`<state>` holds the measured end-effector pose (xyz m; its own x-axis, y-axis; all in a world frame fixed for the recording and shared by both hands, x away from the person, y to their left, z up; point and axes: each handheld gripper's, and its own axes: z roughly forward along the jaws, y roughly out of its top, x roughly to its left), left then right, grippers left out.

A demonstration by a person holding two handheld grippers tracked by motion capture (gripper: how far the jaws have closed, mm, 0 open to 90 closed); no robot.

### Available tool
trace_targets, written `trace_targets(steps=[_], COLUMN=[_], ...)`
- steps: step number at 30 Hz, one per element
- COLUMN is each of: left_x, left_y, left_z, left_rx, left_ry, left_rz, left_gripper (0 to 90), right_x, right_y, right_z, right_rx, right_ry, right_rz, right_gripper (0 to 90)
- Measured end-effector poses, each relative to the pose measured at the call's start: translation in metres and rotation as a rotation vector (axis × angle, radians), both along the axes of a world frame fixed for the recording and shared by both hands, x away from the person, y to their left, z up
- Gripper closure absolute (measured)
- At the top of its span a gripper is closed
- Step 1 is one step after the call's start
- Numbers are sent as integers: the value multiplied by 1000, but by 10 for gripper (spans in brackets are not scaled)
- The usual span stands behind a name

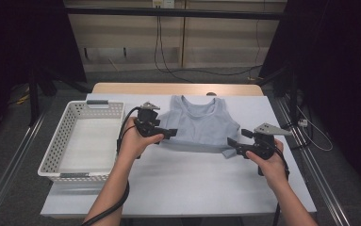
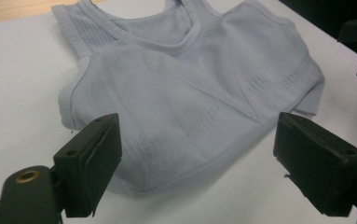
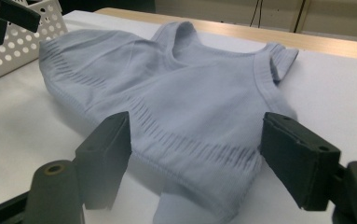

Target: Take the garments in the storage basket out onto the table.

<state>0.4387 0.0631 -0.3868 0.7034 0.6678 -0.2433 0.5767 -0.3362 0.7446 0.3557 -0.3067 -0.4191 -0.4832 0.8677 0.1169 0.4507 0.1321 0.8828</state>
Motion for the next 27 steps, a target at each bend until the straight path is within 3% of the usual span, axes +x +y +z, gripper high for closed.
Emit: trace_targets(steps=[6,13,15,27], left_x=[-10,-18,-17,-26], left_y=[1,3,3,2], left_z=[-8,-22,-24,-29], left_rx=[10,-3,12,32], left_ry=[-26,-14,-9,-20], left_rz=[4,2,-1,-3], left_gripper=[147,137,137,128], right_x=[-8,-12,-13,-22], right_y=[0,-1,-1,-3], right_z=[-10,-14,-15,-20], right_rx=[9,9,9,-2], right_ry=[8,6,5,19], right_rz=[3,-2,0,22], right_gripper=[233,224,223,198])
